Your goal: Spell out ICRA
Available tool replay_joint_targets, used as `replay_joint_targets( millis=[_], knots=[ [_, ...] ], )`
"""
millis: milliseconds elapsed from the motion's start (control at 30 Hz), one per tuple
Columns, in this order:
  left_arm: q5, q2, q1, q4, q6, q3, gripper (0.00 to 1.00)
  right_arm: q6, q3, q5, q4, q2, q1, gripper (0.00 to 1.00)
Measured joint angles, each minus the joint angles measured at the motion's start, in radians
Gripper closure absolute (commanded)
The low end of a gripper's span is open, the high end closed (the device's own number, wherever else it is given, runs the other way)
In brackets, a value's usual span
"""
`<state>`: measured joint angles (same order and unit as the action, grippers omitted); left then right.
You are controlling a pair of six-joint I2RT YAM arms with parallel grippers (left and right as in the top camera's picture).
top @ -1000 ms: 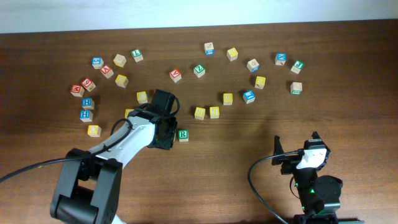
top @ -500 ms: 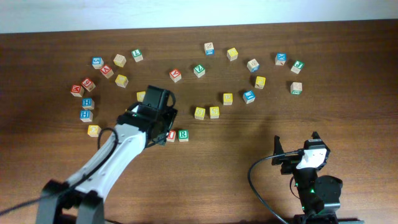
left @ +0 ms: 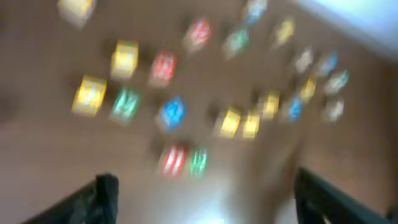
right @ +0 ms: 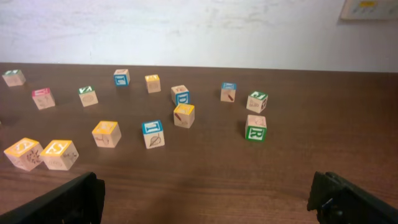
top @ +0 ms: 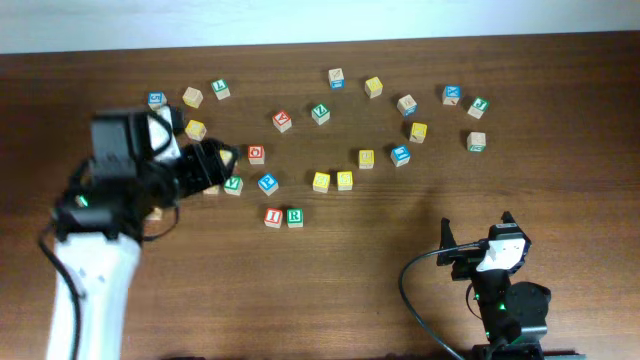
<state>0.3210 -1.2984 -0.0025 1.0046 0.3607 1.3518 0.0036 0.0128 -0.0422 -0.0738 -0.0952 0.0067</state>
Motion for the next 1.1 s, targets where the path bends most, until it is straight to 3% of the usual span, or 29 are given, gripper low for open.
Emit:
replay_joint_targets(
  millis=[33,67,133,200,300,333,367,533,600,700,767,900,1100],
  knots=[
    [-0.033,-0.071,0.0,0.117,-0.044,0.157,0.01,0.001,0.0,0.0,0.0,0.0,0.0,0.02],
    [-0.078,-0.13,-0.001,0.136,-0.078,0.261,0.0,0.001,0.0,0.0,0.0,0.0,0.0,0.02],
    [-0.114,-0.185,-0.001,0.111,-0.096,0.275,0.03,0.0,0.0,0.0,0.0,0.0,0.0,0.02],
    [-0.134,-0.288,-0.001,0.077,-0.1,0.276,0.13,0.001,0.0,0.0,0.0,0.0,0.0,0.02],
    [-0.177,-0.462,-0.001,-0.014,-0.113,0.277,0.16,0.0,0.0,0.0,0.0,0.0,0.0,0.02],
    [-0.186,-0.492,-0.001,-0.04,-0.122,0.275,0.32,0.0,0.0,0.0,0.0,0.0,0.0,0.02],
    [-0.208,-0.522,-0.001,-0.108,-0.142,0.275,0.32,0.0,0.0,0.0,0.0,0.0,0.0,0.02],
    [-0.322,-0.639,-0.067,-0.119,-0.15,0.275,0.28,0.001,0.0,0.0,0.0,0.0,0.0,0.02],
    [-0.409,-0.684,-0.122,-0.12,-0.152,0.275,0.2,0.0,0.0,0.0,0.0,0.0,0.0,0.01],
    [-0.506,-0.732,-0.151,-0.141,-0.155,0.275,0.25,0.0,0.0,0.0,0.0,0.0,0.0,0.02],
    [-0.454,-0.758,-0.109,-0.159,-0.155,0.275,0.31,0.0,0.0,0.0,0.0,0.0,0.0,0.02],
    [-0.346,-0.806,-0.059,-0.176,-0.151,0.275,0.32,0.0,0.0,0.0,0.0,0.0,0.0,0.02],
    [-0.429,-0.84,-0.124,-0.181,-0.152,0.275,0.32,0.0,0.0,0.0,0.0,0.0,0.0,0.02]
  ],
)
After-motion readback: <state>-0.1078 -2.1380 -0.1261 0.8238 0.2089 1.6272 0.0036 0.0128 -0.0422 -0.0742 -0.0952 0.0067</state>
